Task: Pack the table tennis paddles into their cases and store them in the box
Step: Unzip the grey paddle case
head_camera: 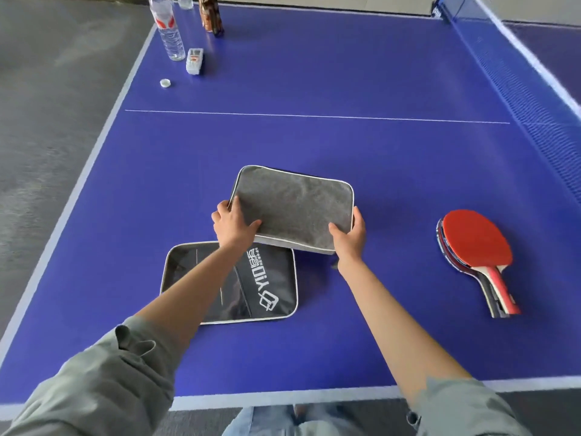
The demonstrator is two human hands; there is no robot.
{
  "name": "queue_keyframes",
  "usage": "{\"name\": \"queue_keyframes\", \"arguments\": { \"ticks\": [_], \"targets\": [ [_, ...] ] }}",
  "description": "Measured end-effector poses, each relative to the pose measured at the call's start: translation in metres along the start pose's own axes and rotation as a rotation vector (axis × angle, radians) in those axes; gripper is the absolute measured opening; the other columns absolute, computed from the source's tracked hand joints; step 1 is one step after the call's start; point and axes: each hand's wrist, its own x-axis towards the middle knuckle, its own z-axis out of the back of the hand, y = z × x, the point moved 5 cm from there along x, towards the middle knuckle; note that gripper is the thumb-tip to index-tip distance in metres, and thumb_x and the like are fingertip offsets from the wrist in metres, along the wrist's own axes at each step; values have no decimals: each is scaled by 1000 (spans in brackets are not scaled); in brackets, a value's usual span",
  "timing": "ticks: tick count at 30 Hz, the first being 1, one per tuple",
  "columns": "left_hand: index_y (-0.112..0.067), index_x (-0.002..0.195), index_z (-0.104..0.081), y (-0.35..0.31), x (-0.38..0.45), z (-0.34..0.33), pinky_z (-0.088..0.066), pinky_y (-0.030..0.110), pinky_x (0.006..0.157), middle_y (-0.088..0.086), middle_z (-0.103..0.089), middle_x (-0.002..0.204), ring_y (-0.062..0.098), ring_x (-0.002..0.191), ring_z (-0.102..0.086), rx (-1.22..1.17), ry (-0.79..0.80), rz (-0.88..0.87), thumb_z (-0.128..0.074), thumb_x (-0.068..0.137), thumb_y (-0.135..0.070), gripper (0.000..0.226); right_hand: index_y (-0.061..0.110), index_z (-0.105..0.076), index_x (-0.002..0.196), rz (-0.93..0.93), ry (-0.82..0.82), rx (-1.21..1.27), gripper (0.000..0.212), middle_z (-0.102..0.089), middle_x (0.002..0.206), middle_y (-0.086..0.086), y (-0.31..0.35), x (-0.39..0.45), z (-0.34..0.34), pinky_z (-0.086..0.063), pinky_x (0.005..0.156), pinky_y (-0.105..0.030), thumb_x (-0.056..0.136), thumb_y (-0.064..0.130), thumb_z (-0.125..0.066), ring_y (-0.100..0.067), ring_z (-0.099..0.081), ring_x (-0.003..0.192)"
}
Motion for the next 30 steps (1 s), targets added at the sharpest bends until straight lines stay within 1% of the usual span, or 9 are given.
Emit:
{"name": "queue_keyframes", "arguments": {
  "ticks": [7,12,16,19,21,22,24,27,30],
  "targets": [
    [-12,145,-26,-64,-60,-63,-29,41,108,16,-26,145,36,129,-28,104,169,-196,-64,86,-30,72,13,-35,143,-78,-190,16,66,-42,146,-5,-55,-27,111,-36,110,-43,84,7,-64,-22,-42,133],
    [-17,146,-28,-100,-80,-112,-31,41,106,17,-26,144,37,129,-28,198,294,-202,-63,86,-26,70,11,-35,143,-107,-226,41,57,-38,148,-6,-94,-27,164,-31,113,-42,90,9,-56,-22,-37,136],
    [-19,147,-26,-109,-87,-141,-30,42,109,15,-22,146,34,133,-24,220,337,-147,-63,86,-24,72,11,-36,142,-136,-140,46,49,-37,148,-6,-117,-17,190,-32,112,-42,95,6,-45,-22,-37,136],
    [-22,147,-27,-109,-94,-152,-19,44,115,17,-13,152,36,139,-15,226,233,-81,-61,88,-25,68,11,-37,142,-88,-25,14,48,-40,147,-5,-119,-6,201,-34,111,-41,95,2,-39,-20,-40,134],
    [-24,146,-26,-112,-109,-156,-8,48,116,19,0,156,35,144,1,190,102,73,-60,89,-27,66,9,-38,141,-57,50,5,50,-43,145,-7,-120,-4,204,-36,110,-39,93,-3,-37,-20,-43,131],
    [-25,146,-22,-114,-120,-160,-8,50,115,18,7,156,35,144,5,120,72,196,-60,89,-30,69,9,-38,141,-43,83,2,51,-45,143,-8,-121,-4,205,-38,108,-35,92,-5,-37,-20,-46,128],
    [-23,149,-12,-120,-142,-175,-17,51,113,15,16,156,37,143,2,-67,89,379,-60,88,-32,78,10,-38,140,-46,126,10,52,-48,139,-8,-124,-5,204,-41,100,-25,91,-6,-41,-16,-51,120],
    [-15,150,-3,-132,-170,-200,-23,47,111,19,19,154,39,142,0,-193,117,367,-58,90,-29,83,12,-40,139,-86,179,110,56,-52,132,-2,-127,-4,200,-45,85,-11,87,-3,-55,-7,-55,109],
    [-13,150,2,-135,-182,-212,-23,46,112,20,18,154,36,143,3,-182,132,334,-56,92,-31,83,7,-39,138,-39,216,108,62,-49,126,-1,-124,-5,195,-50,82,-14,82,-8,-60,-11,-55,109]
  ]
}}
